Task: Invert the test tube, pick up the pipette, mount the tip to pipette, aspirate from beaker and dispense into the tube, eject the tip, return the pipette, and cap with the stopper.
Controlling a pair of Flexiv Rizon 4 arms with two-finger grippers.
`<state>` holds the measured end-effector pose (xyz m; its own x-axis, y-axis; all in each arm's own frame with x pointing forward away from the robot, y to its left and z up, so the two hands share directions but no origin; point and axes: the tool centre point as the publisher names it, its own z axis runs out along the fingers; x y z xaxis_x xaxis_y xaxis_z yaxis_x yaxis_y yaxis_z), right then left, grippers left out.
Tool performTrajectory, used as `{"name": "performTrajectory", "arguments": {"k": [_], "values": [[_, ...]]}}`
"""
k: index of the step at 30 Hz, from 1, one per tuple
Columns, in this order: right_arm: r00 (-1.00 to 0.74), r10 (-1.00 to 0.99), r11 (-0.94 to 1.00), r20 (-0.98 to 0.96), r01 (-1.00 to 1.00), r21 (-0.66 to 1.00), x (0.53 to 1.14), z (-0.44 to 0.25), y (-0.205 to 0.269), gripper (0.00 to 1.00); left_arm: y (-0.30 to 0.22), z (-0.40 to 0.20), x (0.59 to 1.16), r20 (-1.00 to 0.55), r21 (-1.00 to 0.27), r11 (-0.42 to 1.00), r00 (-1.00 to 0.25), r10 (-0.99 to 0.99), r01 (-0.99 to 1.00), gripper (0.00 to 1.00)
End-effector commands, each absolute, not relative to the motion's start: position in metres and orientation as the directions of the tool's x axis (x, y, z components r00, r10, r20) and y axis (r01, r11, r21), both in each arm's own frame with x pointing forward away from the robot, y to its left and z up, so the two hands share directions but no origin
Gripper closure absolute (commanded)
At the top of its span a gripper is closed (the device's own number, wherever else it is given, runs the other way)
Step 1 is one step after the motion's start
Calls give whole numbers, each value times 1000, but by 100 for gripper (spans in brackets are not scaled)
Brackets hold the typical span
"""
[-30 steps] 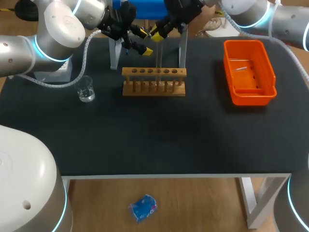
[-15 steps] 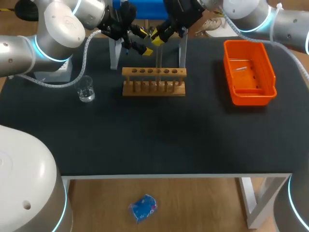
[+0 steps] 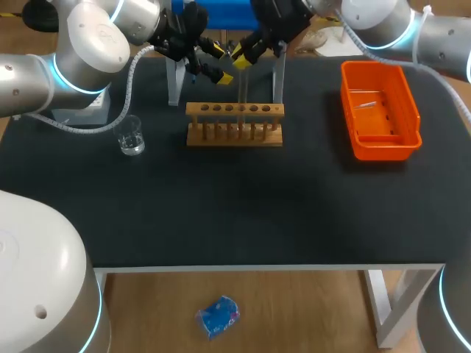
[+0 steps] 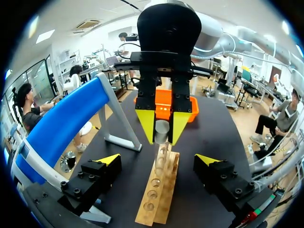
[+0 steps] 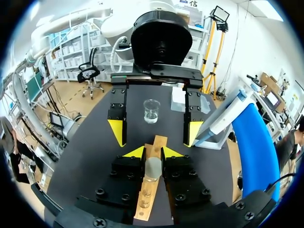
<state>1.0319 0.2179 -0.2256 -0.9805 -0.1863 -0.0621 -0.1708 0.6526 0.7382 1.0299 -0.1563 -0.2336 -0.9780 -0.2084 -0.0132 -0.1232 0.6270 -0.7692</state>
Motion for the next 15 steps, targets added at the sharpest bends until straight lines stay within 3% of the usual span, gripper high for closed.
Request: {"name": "performTrajectory", "arguments": {"k": [1,15], "values": [[-979,-192,656,-62,-175,734,1035,-224,217,100,-156,-233,1031,-10,-767,630,-978,-207,-126,0],[-980,-190,656,-54,-167,736,1036,-228,216,100,-156,-233,1031,-10,-767,630,-978,-207,-126,0]]}}
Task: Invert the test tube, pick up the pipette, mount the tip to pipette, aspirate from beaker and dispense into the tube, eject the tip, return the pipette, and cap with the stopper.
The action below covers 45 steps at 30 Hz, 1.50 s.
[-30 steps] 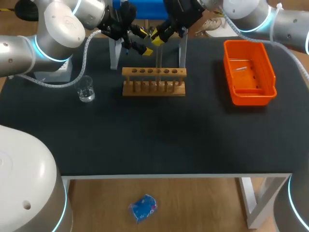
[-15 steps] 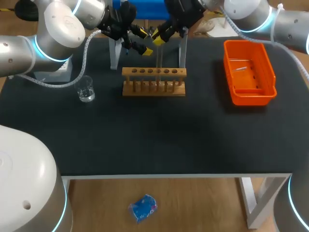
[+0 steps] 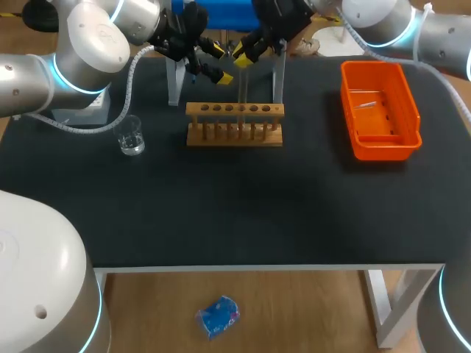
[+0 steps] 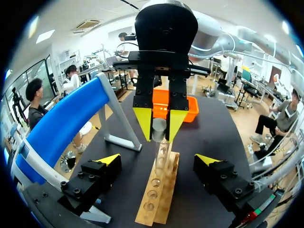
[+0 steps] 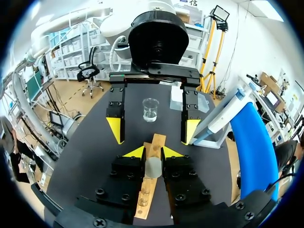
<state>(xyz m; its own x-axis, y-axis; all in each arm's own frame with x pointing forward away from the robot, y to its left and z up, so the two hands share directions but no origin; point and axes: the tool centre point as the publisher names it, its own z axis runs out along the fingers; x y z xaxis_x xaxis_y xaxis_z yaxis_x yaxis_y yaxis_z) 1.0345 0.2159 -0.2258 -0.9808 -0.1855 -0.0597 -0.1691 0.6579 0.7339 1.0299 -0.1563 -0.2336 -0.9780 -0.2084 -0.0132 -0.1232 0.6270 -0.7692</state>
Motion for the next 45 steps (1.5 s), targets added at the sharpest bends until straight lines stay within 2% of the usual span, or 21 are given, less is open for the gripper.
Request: {"name": "performTrajectory", "arguments": {"k": [1,45], "values": [[-980,-190,656,-52,-166,736,1036,-229,217,100,-156,-233,1031,-10,-767,630,-978,-207,-126,0],[-980,-193,653,-54,-170,739,1032,-224,219,100,-156,-233,1031,-10,-767,630,-978,-207,-126,0]]}}
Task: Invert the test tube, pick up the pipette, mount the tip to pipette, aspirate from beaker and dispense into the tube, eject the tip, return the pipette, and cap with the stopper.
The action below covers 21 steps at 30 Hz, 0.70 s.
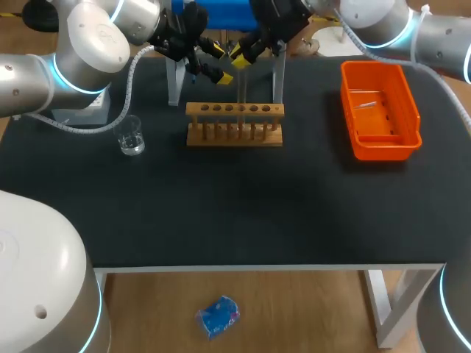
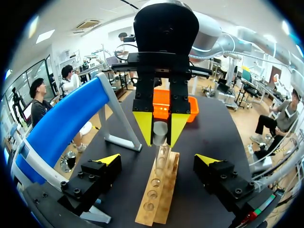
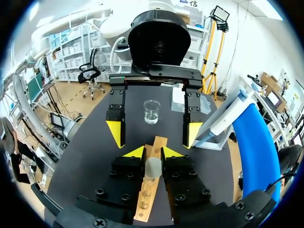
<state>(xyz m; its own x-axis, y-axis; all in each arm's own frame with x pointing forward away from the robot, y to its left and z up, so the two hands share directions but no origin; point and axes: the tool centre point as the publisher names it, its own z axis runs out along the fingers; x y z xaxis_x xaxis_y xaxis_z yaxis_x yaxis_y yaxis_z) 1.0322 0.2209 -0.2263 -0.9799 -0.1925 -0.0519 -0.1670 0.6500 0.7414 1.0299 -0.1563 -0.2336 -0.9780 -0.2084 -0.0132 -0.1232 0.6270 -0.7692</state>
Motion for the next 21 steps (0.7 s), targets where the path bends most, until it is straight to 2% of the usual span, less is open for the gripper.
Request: {"name": "performTrajectory", "arguments": {"k": [1,21], "values": [[-980,-193,653,-56,-171,738,1032,-224,219,100,-156,-233,1031,-10,-767,630,-978,-207,-126,0],[-980,-189,649,-54,-166,743,1038,-229,219,100,-156,-233,1031,-10,-767,630,-978,-207,-126,0]]}}
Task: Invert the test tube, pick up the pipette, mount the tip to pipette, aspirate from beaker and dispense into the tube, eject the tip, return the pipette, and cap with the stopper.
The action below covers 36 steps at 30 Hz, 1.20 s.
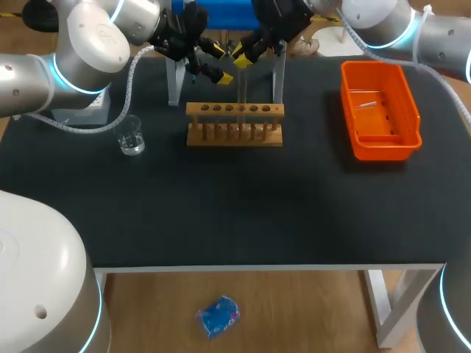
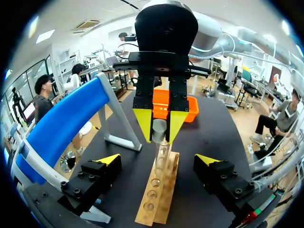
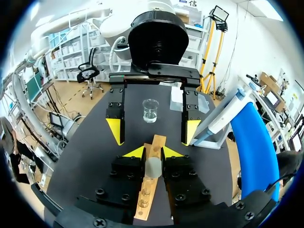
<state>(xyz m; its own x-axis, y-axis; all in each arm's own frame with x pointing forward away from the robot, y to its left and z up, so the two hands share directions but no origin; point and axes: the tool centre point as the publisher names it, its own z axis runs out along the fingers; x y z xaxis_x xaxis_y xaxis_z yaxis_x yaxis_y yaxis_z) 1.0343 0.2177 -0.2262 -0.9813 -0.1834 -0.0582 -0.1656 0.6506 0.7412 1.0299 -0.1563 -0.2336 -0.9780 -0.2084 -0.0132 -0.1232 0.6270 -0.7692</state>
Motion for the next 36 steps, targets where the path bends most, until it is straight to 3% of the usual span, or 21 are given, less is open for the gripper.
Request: {"name": "performTrajectory", "arguments": {"k": [1,36], "values": [[-980,-190,649,-54,-167,743,1038,-229,219,100,-156,-233,1031,-10,-767,630,-978,-207,-126,0],[-979,-201,651,-40,-164,741,1035,-230,221,100,-156,-233,1031,-10,-767,630,-978,-207,-126,0]]}}
